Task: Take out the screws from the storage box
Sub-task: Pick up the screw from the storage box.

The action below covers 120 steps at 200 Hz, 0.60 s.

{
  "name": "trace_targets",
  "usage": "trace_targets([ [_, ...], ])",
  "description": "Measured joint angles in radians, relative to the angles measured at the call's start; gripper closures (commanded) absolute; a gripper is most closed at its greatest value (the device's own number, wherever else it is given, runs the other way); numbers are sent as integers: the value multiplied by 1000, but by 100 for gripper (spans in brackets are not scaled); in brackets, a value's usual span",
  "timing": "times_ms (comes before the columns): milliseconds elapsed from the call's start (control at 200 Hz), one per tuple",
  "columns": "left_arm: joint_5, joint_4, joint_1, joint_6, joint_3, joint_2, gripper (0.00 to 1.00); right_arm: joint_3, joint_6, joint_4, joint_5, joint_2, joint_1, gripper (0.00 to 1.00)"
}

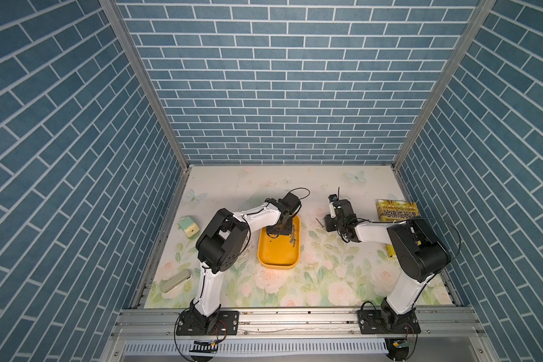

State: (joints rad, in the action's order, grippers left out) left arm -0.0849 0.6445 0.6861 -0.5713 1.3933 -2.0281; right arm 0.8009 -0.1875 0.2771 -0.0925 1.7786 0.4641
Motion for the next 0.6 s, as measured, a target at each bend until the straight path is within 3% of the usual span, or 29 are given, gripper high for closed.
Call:
trace_targets([
  [135,0,9,0,3,-5,5,56,0,0,0,8,1,0,69],
  [300,0,23,5,8,-13,12,65,0,0,0,16,4,-1,69],
  [600,23,6,8,28,-35,16,98,0,0,2,31,4,-2,69],
])
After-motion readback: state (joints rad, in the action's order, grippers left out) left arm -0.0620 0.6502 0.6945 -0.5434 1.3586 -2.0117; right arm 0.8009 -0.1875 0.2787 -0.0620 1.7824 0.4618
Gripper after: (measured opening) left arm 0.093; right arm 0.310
